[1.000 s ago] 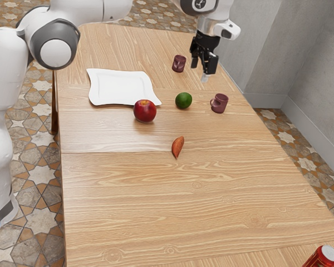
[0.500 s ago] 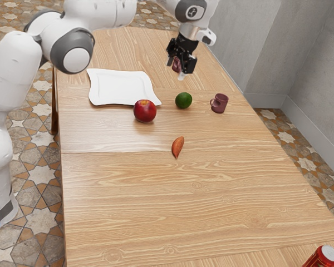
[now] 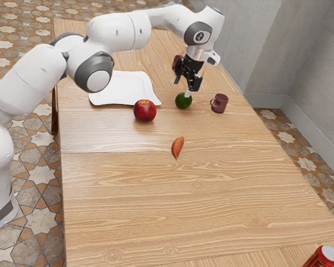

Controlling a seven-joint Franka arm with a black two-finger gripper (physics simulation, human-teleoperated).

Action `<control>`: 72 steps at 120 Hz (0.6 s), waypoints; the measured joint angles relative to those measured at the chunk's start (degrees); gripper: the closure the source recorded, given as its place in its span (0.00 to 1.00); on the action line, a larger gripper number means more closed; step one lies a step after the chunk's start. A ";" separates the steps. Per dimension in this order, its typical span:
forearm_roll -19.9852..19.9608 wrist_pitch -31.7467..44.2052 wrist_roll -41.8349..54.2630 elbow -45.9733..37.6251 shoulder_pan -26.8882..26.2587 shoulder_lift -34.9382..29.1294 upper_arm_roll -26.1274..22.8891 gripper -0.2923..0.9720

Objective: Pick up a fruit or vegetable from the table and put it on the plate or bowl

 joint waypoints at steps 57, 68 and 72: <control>-0.19 1.56 2.48 0.00 0.00 2.20 -0.37 0.23; -0.20 1.62 2.83 0.00 -0.02 2.20 -0.34 0.23; -0.20 1.64 2.95 0.00 -0.04 2.20 -0.34 0.23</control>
